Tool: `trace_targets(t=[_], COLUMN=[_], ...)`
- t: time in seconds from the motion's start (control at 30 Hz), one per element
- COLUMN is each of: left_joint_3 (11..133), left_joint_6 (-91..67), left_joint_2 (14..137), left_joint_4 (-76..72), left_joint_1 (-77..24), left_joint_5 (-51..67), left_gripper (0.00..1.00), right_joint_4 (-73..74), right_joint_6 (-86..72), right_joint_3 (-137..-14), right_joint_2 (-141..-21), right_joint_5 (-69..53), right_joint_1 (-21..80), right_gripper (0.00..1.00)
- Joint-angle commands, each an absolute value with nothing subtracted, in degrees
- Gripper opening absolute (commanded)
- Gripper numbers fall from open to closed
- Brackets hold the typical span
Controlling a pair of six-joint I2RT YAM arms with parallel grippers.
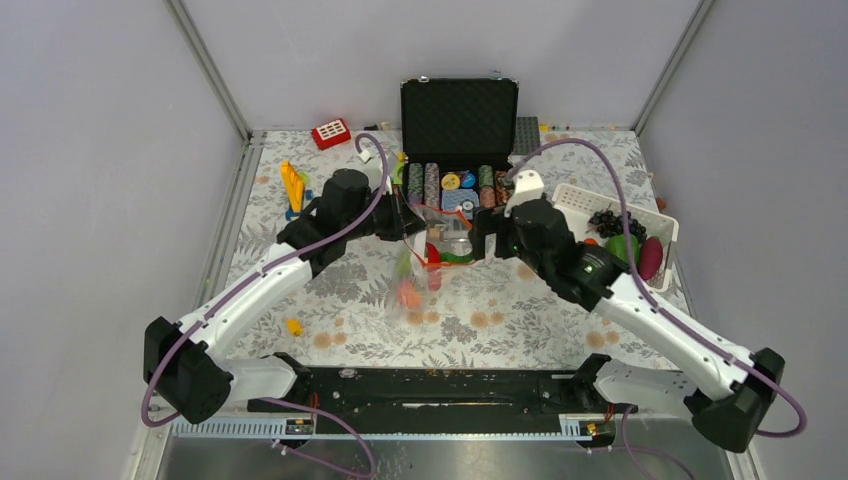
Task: Place the food in the zip-top bag and seal the zipper
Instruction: Place the fake vegetable in the zipper food storage bag, then pick up the fake vegetable from the bin.
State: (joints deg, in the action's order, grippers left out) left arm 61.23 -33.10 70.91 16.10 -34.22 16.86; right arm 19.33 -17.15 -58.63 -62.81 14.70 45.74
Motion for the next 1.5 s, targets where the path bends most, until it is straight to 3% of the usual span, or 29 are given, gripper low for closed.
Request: trace_targets(t=[0.0, 0.33, 0.7, 1.13, 1.47], left_joint_3=[61.0, 61.0, 60.8, 61.5, 61.4], left_joint_6=[-32.9, -32.6, -31.8, -31.6, -31.7], left_joint_2=[68.0, 67.4, 67.7, 67.9, 68.4], left_joint_4=[12.5, 13.7, 14.2, 15.3, 14.9], left_joint_1=[-33.9, -33.9, -33.8, -33.7, -33.7], left_joint_5=[15.9, 14.3, 13.5, 12.1, 12.2], left_gripper=[0.0, 0.0, 0.0, 0.0, 0.0], right_joint_4=[23.1, 26.0, 15.3, 12.3, 13.0], right_joint_6=[-11.4, -13.0, -16.4, -17.2, -15.5], right_joint_3=[-59.5, -56.6, -51.8, -57.5, -60.8], right_joint_2=[-57.3, -55.2, -73.9, -93.7, -99.6], right_joint_5=[32.5, 25.0, 23.9, 19.0, 18.1], right_joint_1=[43.9, 18.6, -6.7, -12.6, -13.3], right_gripper=[1.0, 1.0, 1.0, 1.0, 1.0])
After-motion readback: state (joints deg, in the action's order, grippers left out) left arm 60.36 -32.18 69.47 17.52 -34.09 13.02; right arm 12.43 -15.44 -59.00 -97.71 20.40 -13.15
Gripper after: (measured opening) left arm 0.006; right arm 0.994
